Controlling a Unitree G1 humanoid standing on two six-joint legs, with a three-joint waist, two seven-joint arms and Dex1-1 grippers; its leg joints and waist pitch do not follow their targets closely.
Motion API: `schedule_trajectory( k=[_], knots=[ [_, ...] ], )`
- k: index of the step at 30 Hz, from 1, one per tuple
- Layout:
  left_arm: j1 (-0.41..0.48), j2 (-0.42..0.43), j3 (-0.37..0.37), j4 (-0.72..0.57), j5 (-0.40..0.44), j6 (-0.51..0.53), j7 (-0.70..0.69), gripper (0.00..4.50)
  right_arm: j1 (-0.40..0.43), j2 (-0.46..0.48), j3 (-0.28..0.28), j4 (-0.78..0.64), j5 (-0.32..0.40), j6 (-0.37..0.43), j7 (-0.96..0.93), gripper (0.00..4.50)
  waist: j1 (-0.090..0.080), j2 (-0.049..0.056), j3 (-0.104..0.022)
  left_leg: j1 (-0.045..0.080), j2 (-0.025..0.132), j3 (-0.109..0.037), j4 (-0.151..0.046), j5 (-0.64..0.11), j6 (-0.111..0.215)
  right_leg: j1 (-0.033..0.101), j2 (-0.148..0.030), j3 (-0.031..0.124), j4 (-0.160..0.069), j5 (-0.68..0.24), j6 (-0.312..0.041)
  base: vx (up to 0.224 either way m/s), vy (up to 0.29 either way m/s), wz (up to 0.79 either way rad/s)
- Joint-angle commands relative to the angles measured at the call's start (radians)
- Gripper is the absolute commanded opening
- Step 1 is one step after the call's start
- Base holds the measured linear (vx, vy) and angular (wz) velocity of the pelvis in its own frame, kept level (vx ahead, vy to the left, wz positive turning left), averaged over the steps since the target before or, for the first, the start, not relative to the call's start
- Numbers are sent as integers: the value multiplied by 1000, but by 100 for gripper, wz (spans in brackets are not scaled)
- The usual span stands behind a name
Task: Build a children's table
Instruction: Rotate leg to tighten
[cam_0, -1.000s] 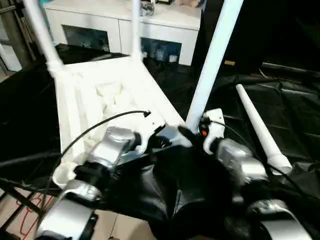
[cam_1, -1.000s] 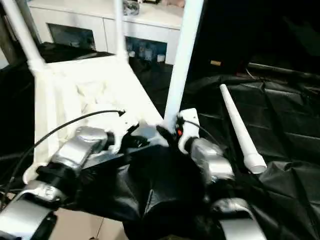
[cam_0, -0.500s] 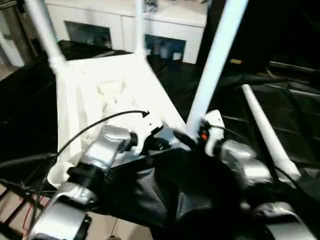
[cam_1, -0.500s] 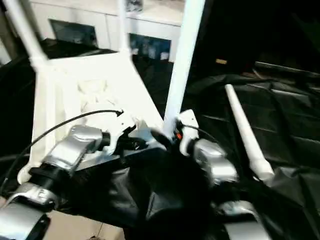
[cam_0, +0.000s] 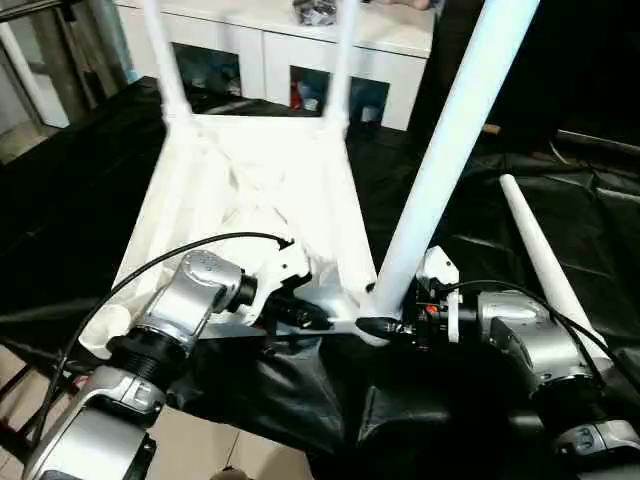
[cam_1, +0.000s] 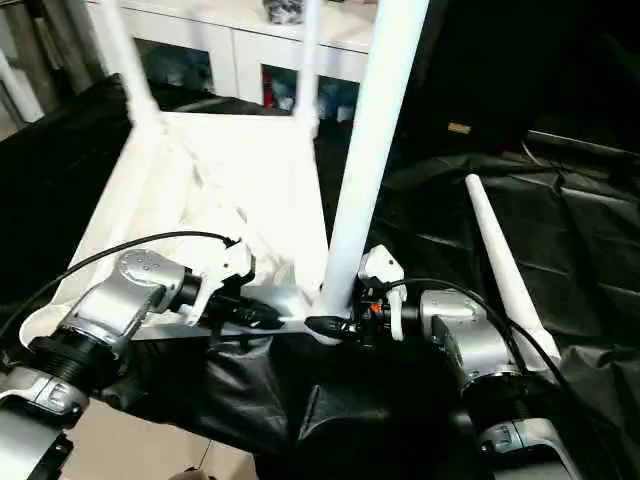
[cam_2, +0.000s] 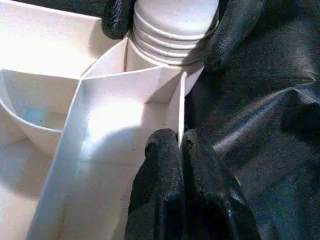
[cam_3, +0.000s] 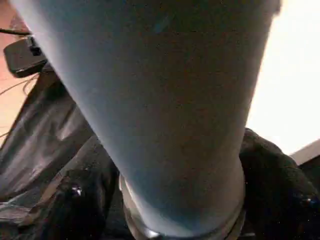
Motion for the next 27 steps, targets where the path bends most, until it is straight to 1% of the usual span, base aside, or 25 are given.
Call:
schedule_trajectory(
  k=[1, 3, 4, 5, 8, 9, 11, 12, 13, 14, 15, 16, 17, 18, 19, 20, 21, 22, 23, 24, 25, 26, 27],
  knots=[
    [-9, -29, -24, -44, -37, -22, -32, 0, 21, 12, 60, -19, -5, 31, 39, 312, -4, 6, -63, 9, 24, 5, -61, -209, 43, 50, -54, 36, -63, -195, -225, 0, 0, 0],
    [-10, -28, -25, -43, -38, -22, -35, 0, 23, 13, 61, -21, -6, 32, 40, 305, -3, 5, -65, 7, 23, 6, -58, -189, 50, 52, -53, 36, -58, -150, -238, 0, 0, 0],
    [-10, -28, -24, -43, -37, -24, -30, 0, 28, 15, 63, -27, -8, 35, 42, 283, -2, 6, -65, 7, 22, 6, -58, -186, 51, 52, -53, 35, -58, -145, -240, 0, 0, 0],
    [-10, -28, -24, -43, -37, -24, -30, 0, 28, 15, 63, -27, -8, 35, 42, 280, -2, 5, -65, 7, 22, 6, -58, -185, 52, 52, -53, 35, -58, -144, -239, 0, 0, 0],
    [-8, -30, -19, -42, -34, -25, -17, 0, 35, 21, 62, -27, -9, 35, 35, 275, -1, 4, -64, 6, 22, 6, -58, -195, 50, 53, -54, 35, -60, -170, -235, 0, 0, 0],
    [-11, -47, -1, -33, -27, -19, 37, 0, 32, 45, 37, -4, -4, 40, -18, 275, -2, 5, -63, 7, 22, 5, -59, -207, 45, 51, -55, 35, -63, -194, -229, 0, 0, 0],
    [-11, -47, -1, -33, -27, -19, 37, 0, 32, 45, 37, -4, -4, 40, -18, 274, -3, 5, -62, 7, 22, 4, -61, -216, 39, 51, -55, 35, -65, -212, -224, 0, 0, 0],
    [-23, -82, 27, -13, -13, 0, 136, 0, 16, 88, -1, 57, -20, 33, -149, 274, -7, 6, -60, 8, 22, 4, -62, -237, 29, 46, -56, 36, -69, -249, -216, 0, 0, 0],
    [-23, -82, 27, -13, -13, 0, 136, 0, 16, 88, -1, 57, -20, 33, -149, 274, -7, 6, -60, 8, 22, 4, -62, -237, 29, 46, -56, 36, -69, -249, -216, 0, 0, 0],
    [-30, -100, 40, -2, -6, 23, 190, 0, 3, 106, -14, 90, -36, 36, -223, 274, -9, 5, -57, 8, 21, 0, -65, -263, 15, 48, -58, 34, -74, -301, -203, 0, 0, 0],
    [-39, -119, 53, 12, -1, 41, 240, 0, -10, 125, -27, 126, -52, 25, -297, 274, -12, 4, -55, 9, 19, -1, -67, -283, 4, 46, -58, 32, -80, -356, -184, 0, 0, 0],
    [-45, -133, 61, 21, 1, 50, 271, 0, -20, 140, -38, 150, -59, 28, -352, 273, -16, 4, -55, 10, 19, -1, -67, -290, -1, 45, -58, 33, -81, -377, -176, 0, 0, 0],
    [-57, -162, 78, 40, 5, 68, 335, 0, -41, 172, -60, 198, -73, 36, -466, 273, -26, 5, -52, 5, 16, -4, -69, -300, -15, 46, -56, 31, -81, -414, -161, 0, 0, 0],
    [-61, -171, 82, 46, 6, 71, 353, 0, -47, 183, -68, 212, -77, 40, -502, 273, -36, 2, -55, 10, 12, -9, -67, -328, -21, 45, -58, 27, -92, -481, -133, 0, 0, 0],
    [-61, -171, 82, 46, 6, 71, 353, 0, -47, 183, -68, 212, -77, 40, -502, 273, -38, 1, -57, 8, 11, -8, -66, -321, -14, 45, -58, 29, -93, -473, -132, 0, 0, 0],
    [-67, -200, 87, 54, 12, 83, 401, 0, -61, 217, -84, 239, -76, 51, -581, 273, -38, 3, -55, 10, 12, -6, -66, -322, -1, 41, -55, 30, -96, -463, -130, 0, 0, 0],
    [-67, -200, 87, 54, 12, 83, 401, 0, -61, 217, -84, 239, -76, 51, -581, 273, -40, 3, -54, 11, 11, -3, -64, -322, 3, 37, -54, 32, -96, -458, -134, 0, 0, 0],
    [-72, -230, 89, 55, 13, 95, 443, 0, -72, 253, -92, 257, -77, 53, -641, 273, -41, 3, -55, 8, 11, -5, -66, -315, 6, 40, -55, 31, -95, -455, -135, 0, 0, 0],
    [-76, -251, 91, 57, 14, 102, 471, 0, -81, 279, -98, 270, -78, 54, -683, 273, -43, 4, -55, 6, 11, -5, -67, -311, 3, 40, -54, 30, -94, -454, -135, 0, 0, 0],
    [-76, -251, 91, 57, 14, 102, 471, 0, -81, 279, -98, 270, -78, 54, -683, 273, -45, 5, -56, 8, 12, -6, -67, -313, -2, 38, -53, 29, -94, -454, -137, 0, 0, 0],
    [-74, -269, 86, 48, 11, 108, 480, 0, -87, 301, -96, 280, -89, 32, -710, 273, -44, 8, -58, 11, 12, -5, -65, -310, 2, 39, -53, 30, -93, -430, -142, 0, 0, 0],
    [-69, -276, 77, 32, 8, 109, 466, 0, -93, 313, -95, 285, -91, 10, -707, 307, -46, 10, -58, 8, 14, -3, -66, -306, 4, 37, -52, 33, -91, -386, -155, 0, 0, 0],
    [-66, -280, 74, 26, 9, 111, 461, 0, -97, 318, -96, 292, -92, -2, -708, 328, -48, 8, -57, 5, 13, -4, -67, -307, 6, 40, -51, 31, -90, -382, -157, 0, 0, 0]
  ],
)
